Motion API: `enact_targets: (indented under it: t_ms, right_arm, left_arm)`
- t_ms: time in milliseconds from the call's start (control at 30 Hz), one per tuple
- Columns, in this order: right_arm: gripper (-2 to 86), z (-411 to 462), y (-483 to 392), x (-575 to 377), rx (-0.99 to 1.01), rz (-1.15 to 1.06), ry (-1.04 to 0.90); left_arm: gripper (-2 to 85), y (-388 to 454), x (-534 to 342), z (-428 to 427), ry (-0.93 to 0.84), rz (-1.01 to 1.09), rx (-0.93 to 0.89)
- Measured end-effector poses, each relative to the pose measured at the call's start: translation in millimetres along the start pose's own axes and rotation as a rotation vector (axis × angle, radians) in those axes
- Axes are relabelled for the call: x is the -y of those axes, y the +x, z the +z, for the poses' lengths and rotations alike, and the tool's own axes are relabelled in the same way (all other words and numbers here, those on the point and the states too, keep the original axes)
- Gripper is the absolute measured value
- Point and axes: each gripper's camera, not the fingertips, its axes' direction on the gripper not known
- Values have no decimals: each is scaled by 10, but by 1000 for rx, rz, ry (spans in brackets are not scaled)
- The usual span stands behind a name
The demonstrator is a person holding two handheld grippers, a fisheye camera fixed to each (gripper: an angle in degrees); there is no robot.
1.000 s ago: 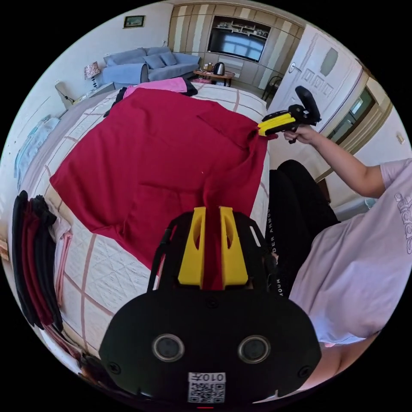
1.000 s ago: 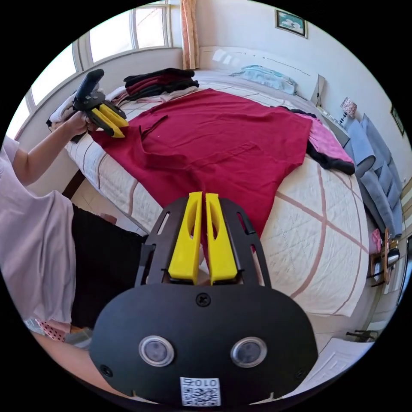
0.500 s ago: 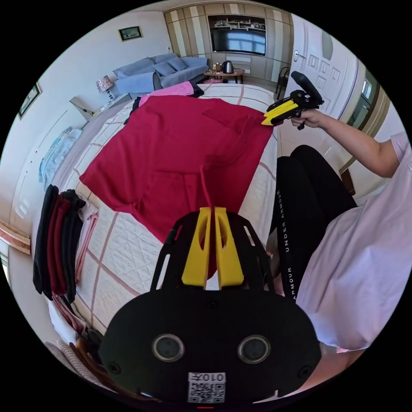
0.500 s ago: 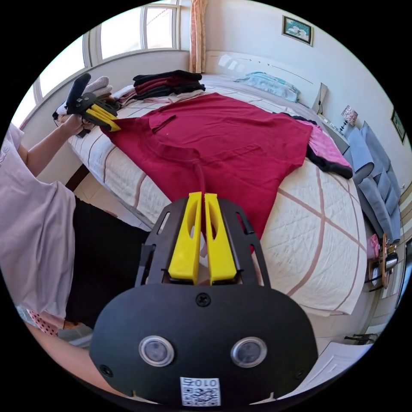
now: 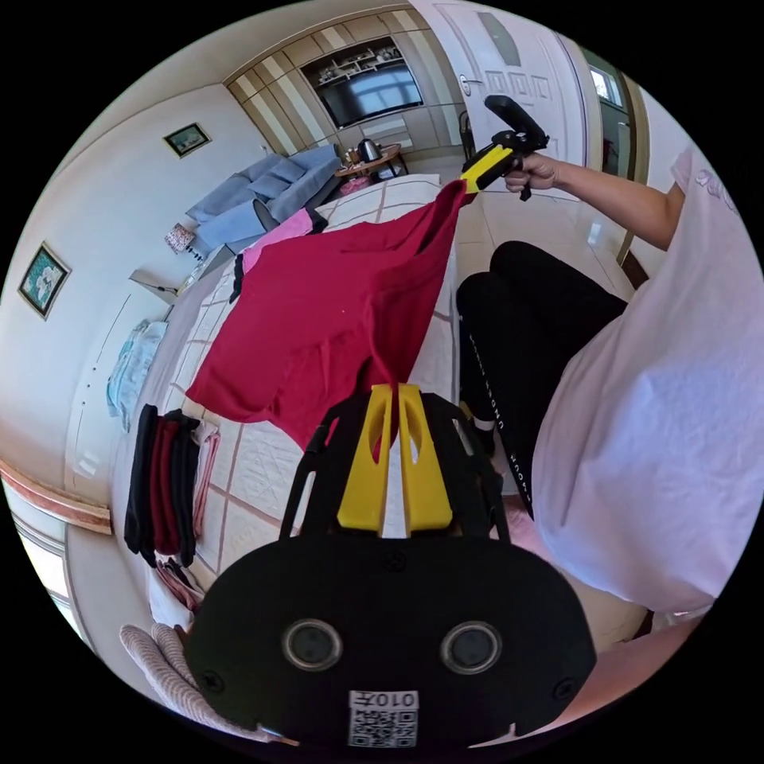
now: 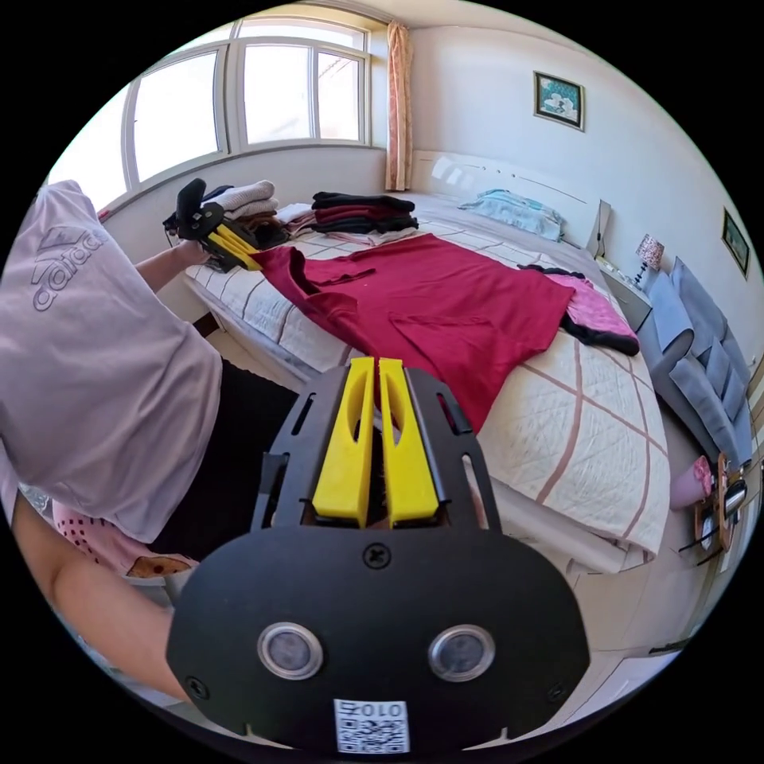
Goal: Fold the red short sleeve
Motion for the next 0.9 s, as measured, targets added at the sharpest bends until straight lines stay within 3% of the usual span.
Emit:
enact_targets:
  t_ms: [267, 533, 700, 900]
  right_arm:
    - [12, -270, -415, -96, 14, -54, -74]
    - [13, -132, -180, 115, 77, -15, -152]
    - [13, -153, 305, 756, 4, -84, -179]
    - [14, 287, 1318, 1736, -32, -66, -250]
  left_arm:
    - [-3, 382, -92, -331, -62, 39, -66]
    - [-3, 47, -260, -290, -48, -85, -231]
    - [-3, -880, -38, -307, -43, -97, -334]
    - [-3, -2313, 214, -35, -16, -162, -335]
